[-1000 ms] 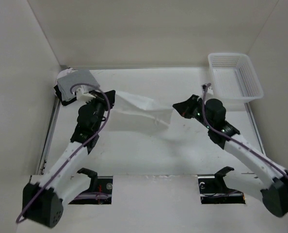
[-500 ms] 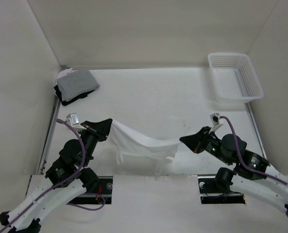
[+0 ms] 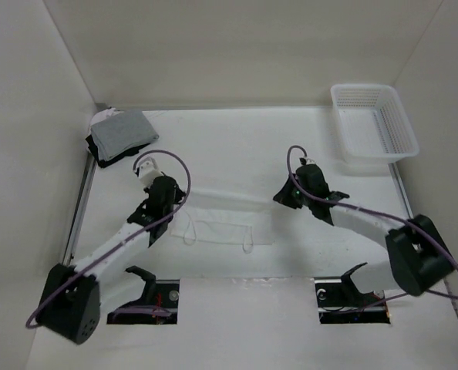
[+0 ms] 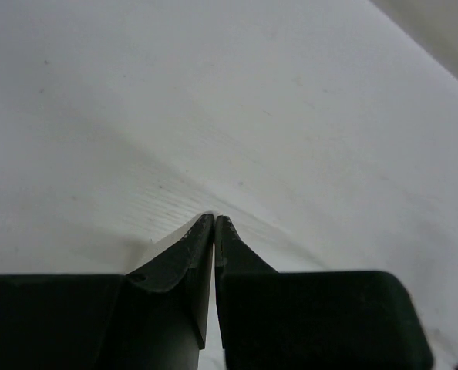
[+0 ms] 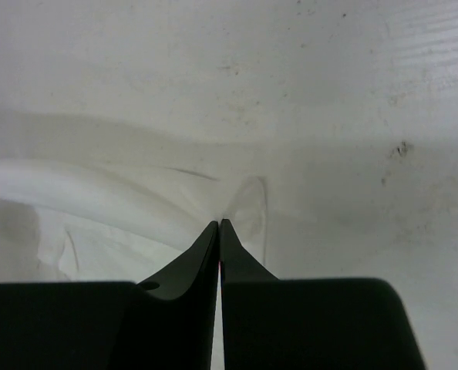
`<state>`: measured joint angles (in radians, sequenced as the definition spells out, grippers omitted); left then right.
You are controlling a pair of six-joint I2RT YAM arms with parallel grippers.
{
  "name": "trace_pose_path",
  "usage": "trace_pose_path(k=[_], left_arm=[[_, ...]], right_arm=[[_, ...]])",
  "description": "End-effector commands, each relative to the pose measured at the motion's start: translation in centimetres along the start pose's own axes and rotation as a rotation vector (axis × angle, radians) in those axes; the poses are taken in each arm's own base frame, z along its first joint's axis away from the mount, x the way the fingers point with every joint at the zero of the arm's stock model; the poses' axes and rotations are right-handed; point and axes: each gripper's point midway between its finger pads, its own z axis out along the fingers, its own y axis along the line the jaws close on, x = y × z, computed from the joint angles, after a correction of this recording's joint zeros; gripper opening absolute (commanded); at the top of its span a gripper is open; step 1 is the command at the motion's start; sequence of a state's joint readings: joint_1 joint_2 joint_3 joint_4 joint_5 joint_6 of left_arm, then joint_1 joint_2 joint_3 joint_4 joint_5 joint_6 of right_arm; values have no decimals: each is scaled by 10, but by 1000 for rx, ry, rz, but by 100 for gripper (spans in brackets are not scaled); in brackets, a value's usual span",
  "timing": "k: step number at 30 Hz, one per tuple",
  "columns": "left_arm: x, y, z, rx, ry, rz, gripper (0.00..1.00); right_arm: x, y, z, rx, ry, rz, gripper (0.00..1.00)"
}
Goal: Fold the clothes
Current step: Fold the tank top
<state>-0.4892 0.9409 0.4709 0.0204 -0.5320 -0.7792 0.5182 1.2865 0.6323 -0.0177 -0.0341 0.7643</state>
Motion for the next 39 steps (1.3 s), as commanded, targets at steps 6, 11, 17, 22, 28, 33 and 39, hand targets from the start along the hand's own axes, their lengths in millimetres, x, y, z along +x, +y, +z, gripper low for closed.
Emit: trace_pose_path(k=[6, 11, 17, 22, 28, 33, 39], left_arm=[[-23, -32, 100, 110, -23, -105, 1], [-29, -39, 133, 117, -19, -171, 2], [-29, -36, 130, 133, 0, -223, 2], [-14, -17, 102, 135, 32, -247, 2], [-20, 0, 62, 199, 40, -323, 2], [-16, 3, 36, 236, 66, -328, 2], [-2, 18, 16, 228, 90, -301, 2]], right_arm=[[-74, 37, 70, -120, -107, 26, 6], [-96, 36, 90, -116, -124, 46, 6], [-97, 35, 92, -115, -124, 48, 6], [-87, 31, 71, -119, -142, 48, 6], [-70, 24, 36, -140, -162, 54, 6], [-50, 29, 10, -182, -157, 51, 6], [0, 24, -7, -173, -86, 19, 6]])
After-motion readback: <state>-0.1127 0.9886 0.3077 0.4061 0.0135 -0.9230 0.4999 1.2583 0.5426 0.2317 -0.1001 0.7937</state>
